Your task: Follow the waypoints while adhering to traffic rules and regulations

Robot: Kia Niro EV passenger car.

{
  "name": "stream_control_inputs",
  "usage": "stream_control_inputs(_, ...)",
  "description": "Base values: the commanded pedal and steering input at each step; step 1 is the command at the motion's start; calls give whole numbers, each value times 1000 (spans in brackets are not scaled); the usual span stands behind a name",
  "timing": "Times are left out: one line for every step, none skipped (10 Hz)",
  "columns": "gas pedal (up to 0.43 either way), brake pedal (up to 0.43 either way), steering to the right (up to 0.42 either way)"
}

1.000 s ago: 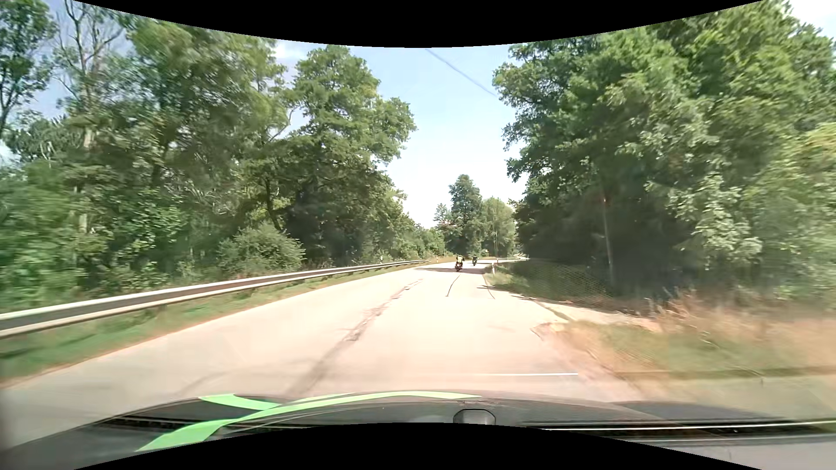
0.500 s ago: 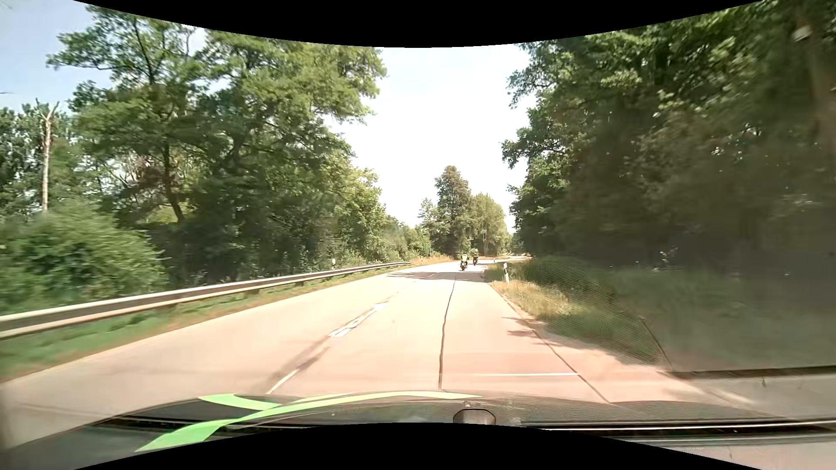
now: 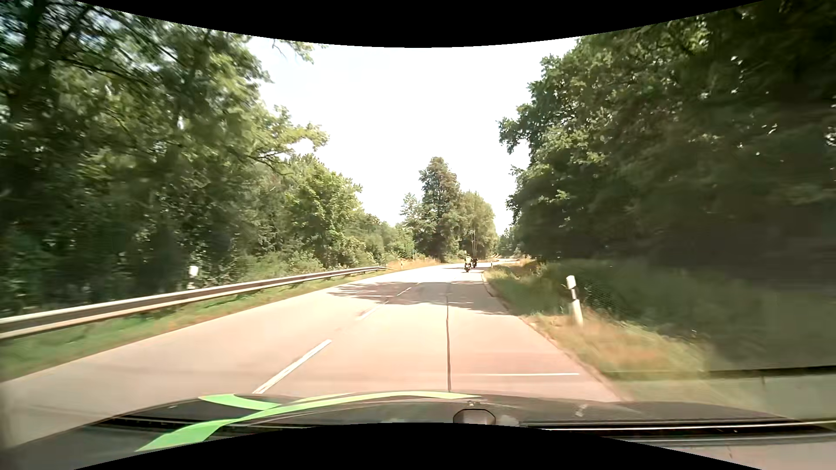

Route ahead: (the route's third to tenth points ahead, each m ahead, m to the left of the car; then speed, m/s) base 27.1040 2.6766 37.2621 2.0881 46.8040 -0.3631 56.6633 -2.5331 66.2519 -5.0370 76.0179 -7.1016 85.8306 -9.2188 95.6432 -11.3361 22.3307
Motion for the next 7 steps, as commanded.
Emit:
stream_control_inputs(280, 0, 16)
stream_control_inputs(248, 0, 16)
stream_control_inputs(197, 0, 16)
stream_control_inputs(177, 0, 16)
stream_control_inputs(177, 0, 16)
stream_control_inputs(189, 0, 16)
stream_control_inputs(228, 0, 16)
